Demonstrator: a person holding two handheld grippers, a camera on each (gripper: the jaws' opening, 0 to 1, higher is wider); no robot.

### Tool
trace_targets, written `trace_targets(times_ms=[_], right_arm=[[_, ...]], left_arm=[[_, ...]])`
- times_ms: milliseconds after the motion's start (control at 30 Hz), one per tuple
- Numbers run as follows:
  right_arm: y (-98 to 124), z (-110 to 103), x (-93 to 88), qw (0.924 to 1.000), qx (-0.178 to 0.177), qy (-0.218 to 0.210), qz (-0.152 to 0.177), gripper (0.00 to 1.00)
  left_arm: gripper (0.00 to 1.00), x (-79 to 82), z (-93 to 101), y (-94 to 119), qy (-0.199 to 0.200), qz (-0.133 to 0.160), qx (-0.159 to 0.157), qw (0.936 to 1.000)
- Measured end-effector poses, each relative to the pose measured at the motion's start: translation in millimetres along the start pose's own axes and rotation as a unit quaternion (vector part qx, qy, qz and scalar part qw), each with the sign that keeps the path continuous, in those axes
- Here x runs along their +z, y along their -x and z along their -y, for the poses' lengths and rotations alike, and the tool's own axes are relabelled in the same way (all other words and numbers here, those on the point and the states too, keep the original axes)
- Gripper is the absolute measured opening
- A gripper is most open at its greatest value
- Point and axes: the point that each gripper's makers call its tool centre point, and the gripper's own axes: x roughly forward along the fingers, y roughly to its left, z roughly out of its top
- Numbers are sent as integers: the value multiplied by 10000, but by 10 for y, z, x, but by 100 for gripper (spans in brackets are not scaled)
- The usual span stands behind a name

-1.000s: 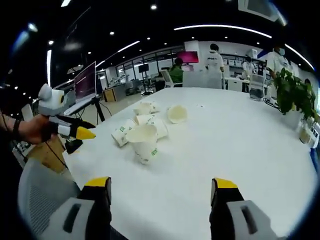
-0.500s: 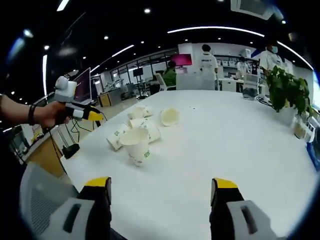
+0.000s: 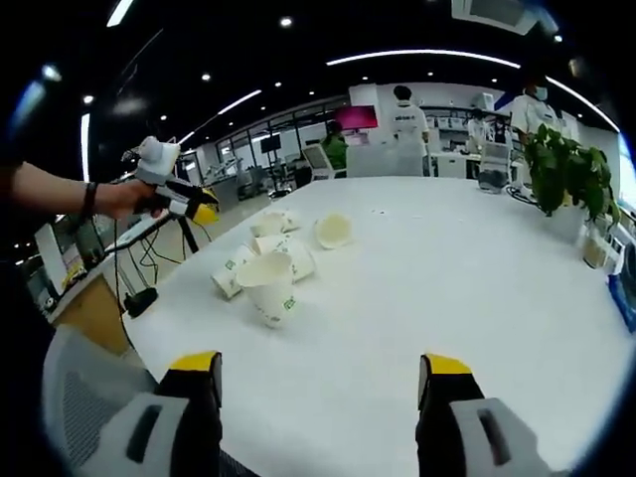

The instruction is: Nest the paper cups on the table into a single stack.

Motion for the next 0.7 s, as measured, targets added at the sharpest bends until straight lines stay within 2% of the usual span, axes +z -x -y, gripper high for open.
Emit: trace_targets(times_ms=[33,100,167,367,467,567,600,700], right_arm=[[-3,-4,-4,10000,18,-15,1,82],[-12,-4,-16,10000,32,-15,-13,82],[-23,8,-31,10000,28,-23,-24,82],[-13,-16,-20,9999,72,-70,-14,82],[-13,-16,-34,9999,77,-86,-40,82],[-21,-14,-48,9999,86,-97,-62,82],[-24,-16,-51,9999,90,-106,-65,82],[-29,-9,-70,9999,86,-116,-96,82]], left_arm=[[44,23,-15,-11,-432,-79,-38,9990],[43,43,-54,-70,-1038,-194,-149,9943],[41,58,-48,-129,-1343,-254,-281,9902],[36,199,39,-321,-1657,-296,-747,9829],[33,190,50,-467,-1914,-361,-987,9759],[30,202,138,-506,-2043,-429,-1257,9699],[29,196,188,-527,-2183,-503,-1390,9646],[28,180,250,-572,-2381,-600,-1542,9570]])
